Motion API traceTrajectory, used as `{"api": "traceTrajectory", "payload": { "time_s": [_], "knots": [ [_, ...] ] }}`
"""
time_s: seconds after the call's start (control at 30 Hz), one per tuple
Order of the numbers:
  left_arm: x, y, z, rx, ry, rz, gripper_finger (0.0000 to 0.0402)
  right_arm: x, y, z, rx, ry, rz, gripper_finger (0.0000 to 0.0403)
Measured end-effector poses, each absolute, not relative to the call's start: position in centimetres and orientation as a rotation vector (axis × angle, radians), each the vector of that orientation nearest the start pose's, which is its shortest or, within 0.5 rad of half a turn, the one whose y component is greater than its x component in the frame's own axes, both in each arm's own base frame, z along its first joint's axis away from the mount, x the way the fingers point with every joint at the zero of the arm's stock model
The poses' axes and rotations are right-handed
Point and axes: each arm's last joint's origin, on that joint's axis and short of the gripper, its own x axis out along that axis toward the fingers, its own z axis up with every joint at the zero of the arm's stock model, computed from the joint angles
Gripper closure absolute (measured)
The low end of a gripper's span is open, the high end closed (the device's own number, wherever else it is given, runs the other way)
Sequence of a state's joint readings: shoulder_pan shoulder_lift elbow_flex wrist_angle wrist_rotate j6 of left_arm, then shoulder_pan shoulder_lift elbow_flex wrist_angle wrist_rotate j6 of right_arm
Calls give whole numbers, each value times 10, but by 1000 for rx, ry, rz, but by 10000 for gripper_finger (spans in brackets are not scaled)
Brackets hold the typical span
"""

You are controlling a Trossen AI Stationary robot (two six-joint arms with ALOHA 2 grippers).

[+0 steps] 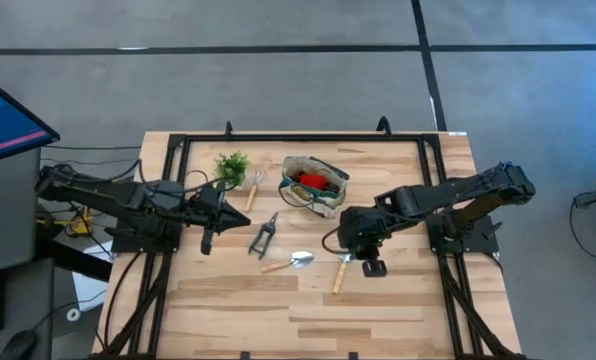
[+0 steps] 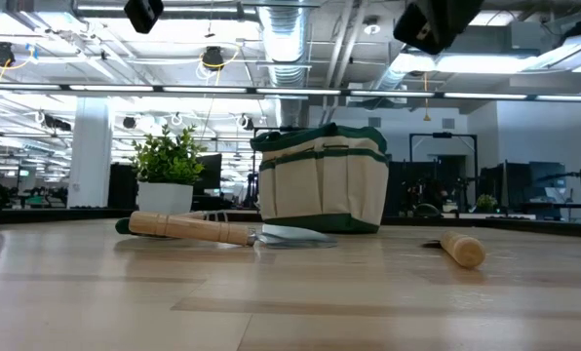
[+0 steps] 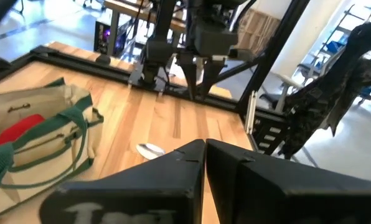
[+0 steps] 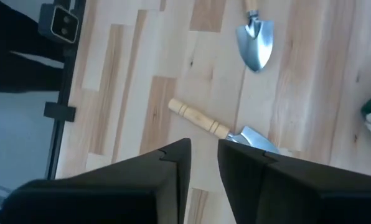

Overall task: Pick & Place Garden tools in Gardening bag
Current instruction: Put the right trowel into the side pocket of the gardening bag

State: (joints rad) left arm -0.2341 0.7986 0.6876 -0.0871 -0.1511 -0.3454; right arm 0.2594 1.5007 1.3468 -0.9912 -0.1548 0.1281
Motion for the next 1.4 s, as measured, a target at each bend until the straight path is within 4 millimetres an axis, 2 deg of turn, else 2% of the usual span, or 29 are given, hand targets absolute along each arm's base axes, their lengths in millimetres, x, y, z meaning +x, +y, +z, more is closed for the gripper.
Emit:
{"api": "traceTrajectory", "payload": {
  "time_s": [0.13,0.3,0.53,0.8,1.03,1.4],
  "knots": [
    [185,-41,299,-305,251,-44,399,285,89,292,57,1207,294,330],
    [195,-43,290,-297,298,-35,399,294,102,271,79,1301,270,330],
    [198,-46,288,-304,318,-92,399,304,119,243,12,1381,286,330],
    [196,-51,289,-304,313,-129,399,314,123,217,-224,1409,421,330],
    [196,-51,289,-304,310,-131,399,324,125,195,-338,1421,514,330],
    [197,-51,290,-305,305,-132,399,341,112,167,-451,1446,425,329]
  ]
}}
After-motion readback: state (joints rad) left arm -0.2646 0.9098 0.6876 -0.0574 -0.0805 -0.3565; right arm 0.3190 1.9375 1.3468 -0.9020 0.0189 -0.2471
